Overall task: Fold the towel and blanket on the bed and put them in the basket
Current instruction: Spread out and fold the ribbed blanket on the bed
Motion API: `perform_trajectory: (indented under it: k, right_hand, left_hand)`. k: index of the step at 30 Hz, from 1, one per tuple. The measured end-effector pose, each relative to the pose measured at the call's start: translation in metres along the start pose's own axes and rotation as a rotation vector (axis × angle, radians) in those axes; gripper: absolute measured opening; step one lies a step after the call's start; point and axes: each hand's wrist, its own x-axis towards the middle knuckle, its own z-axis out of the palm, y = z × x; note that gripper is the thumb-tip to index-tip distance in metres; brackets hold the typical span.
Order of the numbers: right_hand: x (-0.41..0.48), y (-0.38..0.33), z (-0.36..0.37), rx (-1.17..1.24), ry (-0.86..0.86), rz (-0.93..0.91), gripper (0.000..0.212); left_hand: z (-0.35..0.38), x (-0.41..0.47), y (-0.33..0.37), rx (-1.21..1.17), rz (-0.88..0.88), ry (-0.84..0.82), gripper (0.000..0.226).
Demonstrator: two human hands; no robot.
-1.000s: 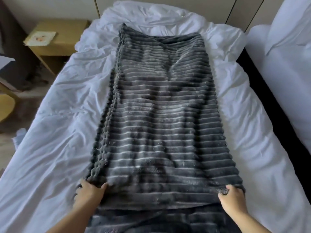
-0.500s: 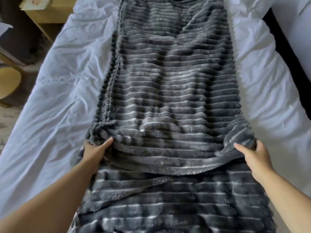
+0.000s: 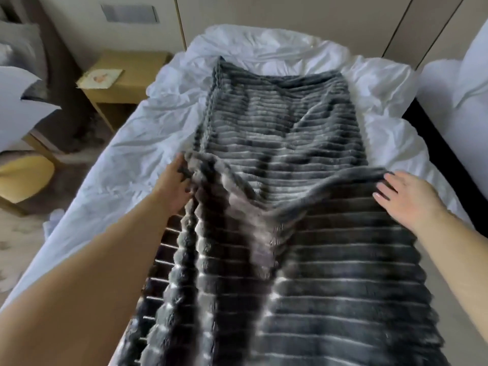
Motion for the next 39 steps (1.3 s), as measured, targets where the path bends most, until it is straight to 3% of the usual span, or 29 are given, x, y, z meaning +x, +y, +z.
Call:
perform_trajectory:
  k: [1, 3, 6, 11, 14, 16, 18, 20, 22, 25, 28, 31, 33, 36, 39]
  right_hand:
    - [0.007, 0.002, 0.000, -0.009, -0.003, 0.002, 0.047]
    - [0.014, 0.027, -0.014, -0.131, -0.009, 0.042, 0.048]
    - [0.009, 0.086, -0.056, -0.597, 0.073, 0.091, 0.045]
    - [-0.023, 0.173, -0.143, -0.963, 0.167, 0.286, 0.049]
    - [-0.054, 0.205, -0.183, -1.198, 0.275, 0.289, 0.049]
    - [-0.074, 0.213, -0.203, -1.294, 0.448, 0.250, 0.050]
    - [-0.091, 0.218, -0.225, -1.315, 0.622, 0.270, 0.050]
    - [-0.111, 0.226, -0.245, -1.174, 0.685, 0.342, 0.062]
    - [-0.130, 0.237, -0.259, -0.950, 0.564, 0.390, 0.062]
    - [-0.155, 0.248, -0.262, -0.780, 0.319, 0.437, 0.044]
    - [-0.192, 0.262, -0.254, -0.759, 0.082, 0.604, 0.032]
    - [-0.235, 0.283, -0.248, -0.902, -0.104, 0.665, 0.030]
    - [-0.258, 0.293, -0.240, -1.015, -0.178, 0.648, 0.032]
    - [-0.273, 0.279, -0.217, -1.136, -0.258, 0.594, 0.031]
    - [-0.257, 0.228, -0.181, -1.018, -0.154, 0.403, 0.010]
  left_hand:
    - [-0.004, 0.009, 0.000, 0.077, -0.035, -0.001, 0.045]
    - [-0.022, 0.021, -0.022, 0.445, -0.055, 0.164, 0.060]
    - [-0.061, 0.020, -0.076, 0.835, 0.029, 0.363, 0.053]
    - [-0.131, -0.005, -0.157, 1.259, -0.343, 0.235, 0.080]
    - [-0.162, -0.035, -0.196, 1.365, -0.402, 0.261, 0.078]
    - [-0.180, -0.057, -0.212, 1.378, -0.399, 0.358, 0.081]
    - [-0.199, -0.082, -0.224, 1.413, -0.341, 0.477, 0.085]
    - [-0.216, -0.105, -0.239, 1.366, -0.309, 0.535, 0.095]
    - [-0.226, -0.120, -0.250, 1.264, -0.329, 0.490, 0.099]
    - [-0.225, -0.137, -0.255, 1.284, -0.271, 0.385, 0.083]
    - [-0.216, -0.164, -0.264, 1.376, -0.212, 0.300, 0.075]
    - [-0.208, -0.193, -0.288, 1.407, -0.321, 0.149, 0.080]
    - [-0.203, -0.210, -0.303, 1.380, -0.402, 0.108, 0.067]
    - [-0.192, -0.212, -0.291, 1.479, -0.431, -0.024, 0.021]
    - [-0.173, -0.197, -0.242, 1.233, -0.329, 0.045, 0.011]
